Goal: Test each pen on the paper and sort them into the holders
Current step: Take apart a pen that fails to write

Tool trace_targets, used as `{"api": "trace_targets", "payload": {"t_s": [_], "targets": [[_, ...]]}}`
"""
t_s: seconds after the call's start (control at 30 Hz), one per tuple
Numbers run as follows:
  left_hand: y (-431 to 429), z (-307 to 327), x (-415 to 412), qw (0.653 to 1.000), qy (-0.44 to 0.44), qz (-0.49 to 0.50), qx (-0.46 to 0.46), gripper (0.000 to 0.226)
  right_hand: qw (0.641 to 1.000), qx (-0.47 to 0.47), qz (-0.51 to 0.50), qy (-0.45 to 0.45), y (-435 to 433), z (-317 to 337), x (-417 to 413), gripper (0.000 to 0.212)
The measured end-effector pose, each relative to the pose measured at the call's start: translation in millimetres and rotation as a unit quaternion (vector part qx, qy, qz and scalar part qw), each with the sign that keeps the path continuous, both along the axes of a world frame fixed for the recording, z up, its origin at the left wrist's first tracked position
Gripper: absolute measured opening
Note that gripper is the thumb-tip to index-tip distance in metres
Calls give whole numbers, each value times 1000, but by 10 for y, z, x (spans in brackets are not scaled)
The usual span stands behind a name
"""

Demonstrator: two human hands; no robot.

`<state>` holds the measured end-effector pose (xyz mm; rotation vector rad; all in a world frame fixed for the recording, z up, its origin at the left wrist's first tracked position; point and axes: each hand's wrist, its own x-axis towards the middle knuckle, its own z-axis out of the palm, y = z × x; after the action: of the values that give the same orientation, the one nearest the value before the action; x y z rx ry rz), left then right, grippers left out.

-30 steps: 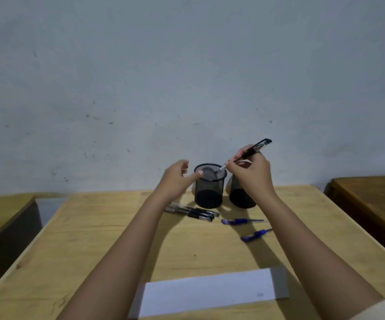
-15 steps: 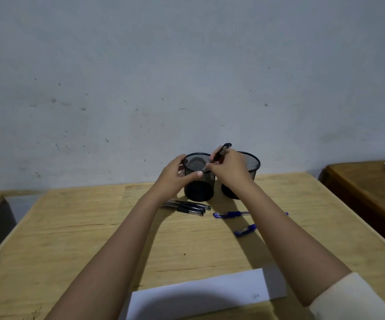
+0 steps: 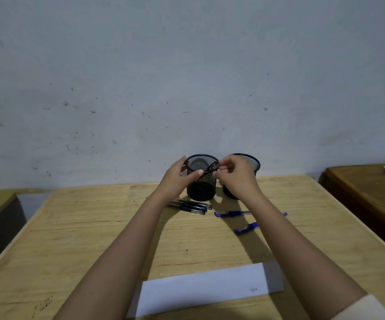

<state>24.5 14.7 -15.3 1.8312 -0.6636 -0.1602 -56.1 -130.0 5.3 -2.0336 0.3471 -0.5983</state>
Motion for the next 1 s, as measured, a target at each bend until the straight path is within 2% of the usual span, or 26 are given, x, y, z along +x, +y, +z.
{"api": "trace_targets", "payload": {"t_s": [0.03, 0.07, 0.13, 0.17, 0.27, 0.33, 0.4, 0.53, 0.87, 0.93, 1.0], "targets": [[42, 17, -26, 1000, -4, 8, 7, 19, 1000, 8, -1, -8, 19, -56, -47, 15], [107, 28, -42, 999, -21, 22, 33, 29, 1000, 9, 3, -11, 48, -118, -91, 11], [309, 57, -125, 990, -53, 41, 124, 59, 999, -17, 30, 8, 131, -230, -164, 12], [435, 51, -169, 982, -58, 47, 175, 64, 998, -36, 53, 29, 192, -274, -192, 12], [820, -112, -271, 943, -47, 41, 328, 49, 980, -119, 130, 95, 408, -366, -189, 12], [1000, -242, -323, 921, -40, 44, 384, 35, 959, -197, 159, 126, 527, -408, -124, 14], [1119, -347, -356, 909, -38, 51, 413, 39, 939, -259, 173, 145, 602, -449, -53, 16], [1174, -463, -397, 892, -47, 27, 448, 68, 912, -340, 164, 159, 645, -499, 55, 15], [1176, -466, -432, 894, -54, 32, 444, 69, 860, -426, 182, 217, 709, -414, 210, 21], [1184, -454, -425, 895, -48, 34, 442, 67, 875, -401, 180, 204, 711, -389, 181, 19], [1186, -416, -418, 895, -58, 51, 439, 50, 925, -303, 164, 162, 716, -341, 130, 12]]}}
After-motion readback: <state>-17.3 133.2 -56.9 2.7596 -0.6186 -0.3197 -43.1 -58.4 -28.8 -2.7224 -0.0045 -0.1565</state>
